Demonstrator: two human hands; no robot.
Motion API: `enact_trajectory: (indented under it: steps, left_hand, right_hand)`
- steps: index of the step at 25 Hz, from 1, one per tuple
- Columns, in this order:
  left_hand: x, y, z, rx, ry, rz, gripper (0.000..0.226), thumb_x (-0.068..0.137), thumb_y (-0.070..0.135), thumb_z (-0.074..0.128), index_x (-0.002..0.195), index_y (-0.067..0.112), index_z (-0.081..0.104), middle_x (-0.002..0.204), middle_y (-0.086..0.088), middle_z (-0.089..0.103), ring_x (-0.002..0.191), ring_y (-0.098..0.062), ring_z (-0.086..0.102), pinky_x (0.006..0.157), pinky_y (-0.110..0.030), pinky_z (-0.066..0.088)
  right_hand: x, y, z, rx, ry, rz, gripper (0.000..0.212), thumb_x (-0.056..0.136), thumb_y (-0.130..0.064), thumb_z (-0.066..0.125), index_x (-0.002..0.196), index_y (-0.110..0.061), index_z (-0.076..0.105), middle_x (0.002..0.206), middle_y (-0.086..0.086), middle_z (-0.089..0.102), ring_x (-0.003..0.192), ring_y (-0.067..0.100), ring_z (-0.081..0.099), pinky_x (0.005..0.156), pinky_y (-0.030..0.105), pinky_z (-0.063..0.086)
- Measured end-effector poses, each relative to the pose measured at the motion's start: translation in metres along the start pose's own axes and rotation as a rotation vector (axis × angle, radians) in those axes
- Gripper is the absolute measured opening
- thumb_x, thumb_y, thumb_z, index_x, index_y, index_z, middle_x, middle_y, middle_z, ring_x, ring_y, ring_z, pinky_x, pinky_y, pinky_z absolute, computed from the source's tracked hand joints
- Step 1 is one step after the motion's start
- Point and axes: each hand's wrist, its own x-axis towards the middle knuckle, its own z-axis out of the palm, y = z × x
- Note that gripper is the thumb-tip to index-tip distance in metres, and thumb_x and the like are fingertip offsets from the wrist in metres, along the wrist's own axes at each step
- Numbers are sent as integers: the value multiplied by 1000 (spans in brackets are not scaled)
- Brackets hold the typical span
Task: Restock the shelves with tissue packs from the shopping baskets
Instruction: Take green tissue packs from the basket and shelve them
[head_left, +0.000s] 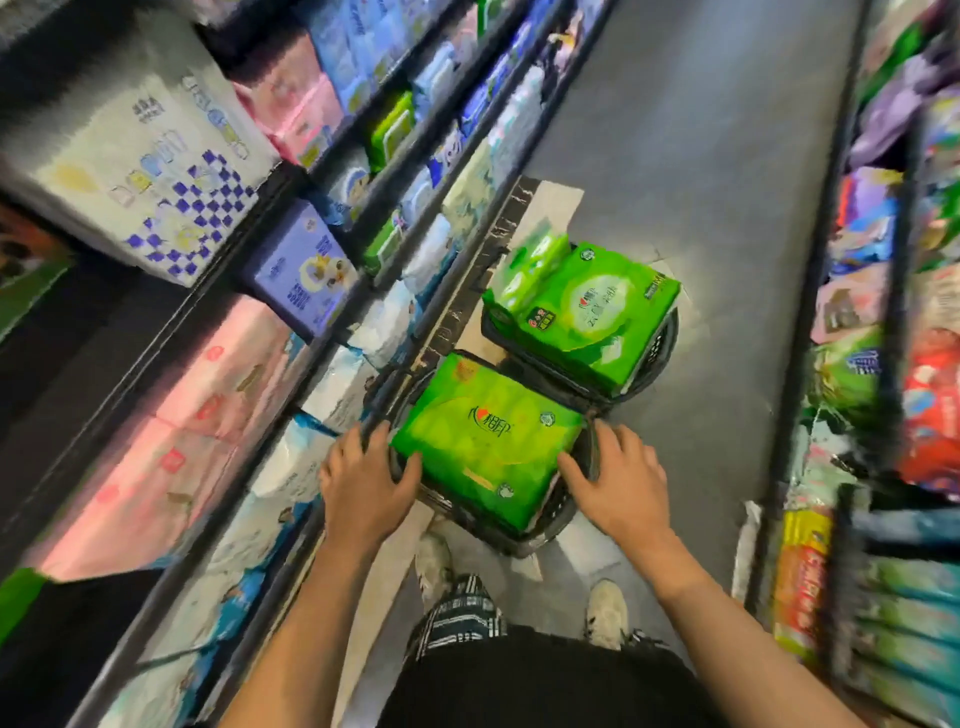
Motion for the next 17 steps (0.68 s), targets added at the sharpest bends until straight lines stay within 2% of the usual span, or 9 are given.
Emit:
enact_trajectory:
  steps: [5,8,10,13,17]
  left_hand:
    - [86,-26,17,79,-59,253,72,85,65,37,133,13,55,137,-22,52,125,-44,49,100,-58,42]
    - [130,-31,38,94,-157,362,69,89,62,44,136,12,51,141,-23,48,128,-45,46,103,-59,40]
    - [151,-32,59,127,-199,381,68,93,60,46,141,12,45,146,-22,43,132,-43,42,106,-57,37]
    - [185,-34,113,89,-224,376,71,94,60,48,143,9,39,144,-23,41,128,-45,45,102,-55,40]
    - [237,-57,226,-14,-333,240,89,91,68,45,148,2,28,145,-28,37,130,-46,43,105,-55,40]
  right_hand:
    - [-17,-30,50,85,5,281,78,90,-70,44,146,-17,41,140,14,50,123,42,49,99,51,43]
    - [-9,-49,82,145,23,413,74,90,-64,49,142,-12,45,136,18,52,122,43,50,101,50,41]
    - [-5,-51,108,173,34,468,72,92,-62,50,141,-9,45,135,20,53,124,41,49,104,49,39]
    - [10,-38,164,235,-3,555,78,94,-61,50,148,-7,38,141,21,49,130,41,45,108,49,38]
    - [55,6,262,347,-20,677,86,88,-72,44,144,-7,38,135,23,52,124,42,51,101,51,45]
